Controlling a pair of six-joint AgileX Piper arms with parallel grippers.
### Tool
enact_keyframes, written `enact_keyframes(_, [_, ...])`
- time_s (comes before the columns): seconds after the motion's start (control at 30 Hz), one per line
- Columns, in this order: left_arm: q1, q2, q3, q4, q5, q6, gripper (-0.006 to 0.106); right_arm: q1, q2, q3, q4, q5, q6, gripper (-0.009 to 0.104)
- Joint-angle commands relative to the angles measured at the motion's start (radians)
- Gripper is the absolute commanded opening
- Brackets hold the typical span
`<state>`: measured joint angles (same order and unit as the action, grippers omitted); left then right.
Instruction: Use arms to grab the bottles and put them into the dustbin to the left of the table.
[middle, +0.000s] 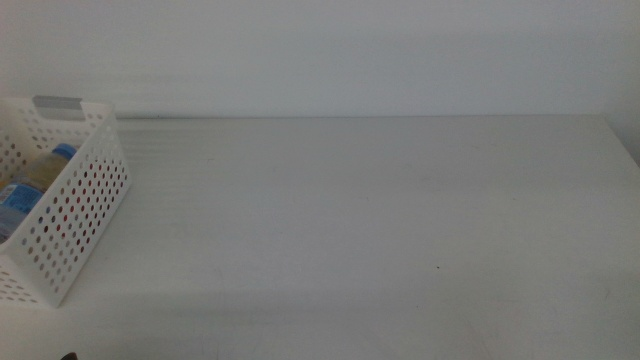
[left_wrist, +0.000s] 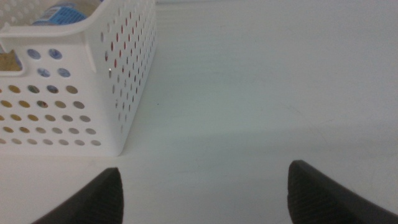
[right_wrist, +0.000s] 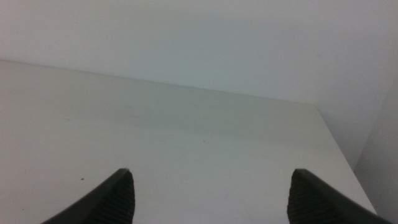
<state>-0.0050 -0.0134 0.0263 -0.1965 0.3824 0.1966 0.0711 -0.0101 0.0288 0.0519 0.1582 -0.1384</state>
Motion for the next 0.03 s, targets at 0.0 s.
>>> enact_keyframes(0.0, [-0.003,-0.015,0.010,-0.011,-0.075,-0.014,0.083,-0.006,-0.027,-0.009,-0.005,-0.082,-0.004,0.064])
